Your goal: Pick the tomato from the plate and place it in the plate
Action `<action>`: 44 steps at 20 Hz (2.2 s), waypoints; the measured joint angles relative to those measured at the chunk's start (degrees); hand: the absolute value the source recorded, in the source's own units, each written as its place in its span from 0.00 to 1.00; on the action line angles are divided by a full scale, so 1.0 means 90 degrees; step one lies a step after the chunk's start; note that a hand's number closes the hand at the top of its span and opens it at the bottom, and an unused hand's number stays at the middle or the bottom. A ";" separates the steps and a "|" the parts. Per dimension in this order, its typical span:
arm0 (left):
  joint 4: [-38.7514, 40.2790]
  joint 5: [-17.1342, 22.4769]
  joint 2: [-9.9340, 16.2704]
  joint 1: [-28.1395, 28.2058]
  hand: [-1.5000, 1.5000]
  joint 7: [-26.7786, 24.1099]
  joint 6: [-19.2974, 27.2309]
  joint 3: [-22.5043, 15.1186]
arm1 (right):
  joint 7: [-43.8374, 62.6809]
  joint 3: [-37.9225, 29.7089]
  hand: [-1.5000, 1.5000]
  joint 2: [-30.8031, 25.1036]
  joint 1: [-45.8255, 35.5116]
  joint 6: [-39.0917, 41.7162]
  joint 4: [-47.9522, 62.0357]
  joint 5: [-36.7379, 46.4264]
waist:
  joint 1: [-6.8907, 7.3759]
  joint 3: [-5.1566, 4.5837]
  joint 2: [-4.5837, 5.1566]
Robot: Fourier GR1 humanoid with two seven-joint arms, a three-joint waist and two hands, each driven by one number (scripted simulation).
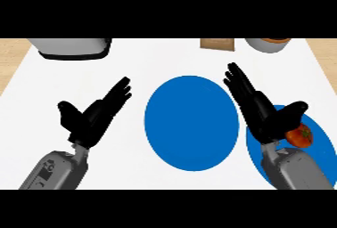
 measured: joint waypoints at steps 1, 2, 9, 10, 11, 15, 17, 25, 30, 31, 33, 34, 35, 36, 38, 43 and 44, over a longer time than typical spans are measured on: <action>0.0076 -0.0064 0.0084 0.0024 0.50 -0.0054 -0.0018 0.0061 | -0.0097 -0.0174 0.00 -0.0036 0.0071 0.0222 0.0009 -0.0252 | -0.0011 -0.0014 -0.0021; 0.0079 -0.0206 0.0204 0.0105 0.50 -0.0135 0.0041 0.0103 | -0.0210 -0.0350 0.00 -0.0049 0.0175 0.0479 -0.0019 -0.0575 | -0.0009 -0.0020 -0.0042; 0.0360 -0.1232 0.1243 0.0804 0.50 -0.0766 0.0786 0.0733 | -0.0867 -0.2062 0.00 -0.0432 0.0625 0.1734 -0.0081 -0.2350 | 0.0024 -0.0007 -0.0131; 0.0407 -0.1335 0.1314 0.0968 0.50 -0.0904 0.0873 0.0783 | -0.1048 -0.2399 0.00 -0.0511 0.0765 0.1900 -0.0026 -0.2573 | -0.0015 -0.0012 -0.0135; 0.0451 -0.1404 0.1356 0.1128 0.50 -0.1058 0.0943 0.0835 | -0.1245 -0.2716 0.00 -0.0563 0.0917 0.2101 0.0081 -0.2792 | -0.0035 -0.0019 -0.0134; 0.0496 -0.1625 0.1452 0.1587 0.50 -0.1530 0.1150 0.0972 | -0.1719 -0.3823 0.00 -0.0744 0.1501 0.3152 0.0732 -0.3838 | -0.0074 -0.0036 -0.0130; 0.0484 -0.1700 0.1427 0.1765 0.50 -0.1709 0.1223 0.1001 | -0.1824 -0.4296 0.00 -0.0964 0.1693 0.3848 0.1222 -0.4276 | -0.0059 -0.0044 -0.0125; 0.0433 -0.1842 0.1410 0.2144 0.50 -0.2152 0.1222 0.1099 | -0.1974 -0.4934 0.00 -0.2217 0.1960 0.6702 0.2878 -0.4005 | 0.0037 -0.0051 -0.0100; 0.0501 -0.1920 0.1330 0.2090 0.50 -0.2177 0.1229 0.1085 | -0.1985 -0.5040 0.00 -0.2905 0.1788 0.7029 0.3058 -0.2625 | 0.0067 -0.0051 -0.0084; 0.0423 -0.1897 0.1349 0.2130 0.50 -0.2147 0.1204 0.1102 | -0.2019 -0.5039 0.00 -0.2982 0.1754 0.7054 0.3097 -0.2321 | 0.0088 -0.0051 -0.0086; 0.0431 -0.1980 0.1290 0.2063 0.50 -0.2091 0.1242 0.1061 | -0.2093 -0.4963 0.00 -0.3075 0.1570 0.7048 0.3169 -0.1708 | 0.0094 -0.0050 -0.0083; 0.0413 -0.1956 0.1330 0.2109 0.50 -0.2118 0.1191 0.1110 | -0.2140 -0.4953 0.00 -0.3145 0.1539 0.7060 0.3216 -0.1448 | 0.0096 -0.0052 -0.0086; 0.0413 -0.1960 0.1350 0.2060 0.50 -0.2068 0.1170 0.1142 | -0.2191 -0.4879 0.00 -0.3144 0.1447 0.7041 0.3237 -0.1163 | 0.0095 -0.0053 -0.0087; 0.0442 -0.1973 0.1336 0.2082 0.50 -0.2116 0.1155 0.1145 | -0.2254 -0.4789 0.00 -0.3140 0.1363 0.7013 0.3276 -0.0855 | 0.0111 -0.0052 -0.0084; 0.0574 -0.1989 0.1284 0.2003 0.50 -0.2188 0.1117 0.1167 | -0.2318 -0.4597 0.00 -0.3194 0.1157 0.6991 0.3358 -0.0374 | 0.0112 -0.0053 -0.0078; 0.0565 -0.2036 0.1227 0.2011 0.50 -0.2209 0.1063 0.1193 | -0.2625 -0.4061 0.00 -0.3254 0.0757 0.6874 0.3564 0.0705 | 0.0142 -0.0051 -0.0076; 0.0588 -0.2033 0.1229 0.2009 0.50 -0.2238 0.1040 0.1220 | -0.2718 -0.3939 0.00 -0.3263 0.0735 0.6833 0.3550 0.0911 | 0.0137 -0.0052 -0.0077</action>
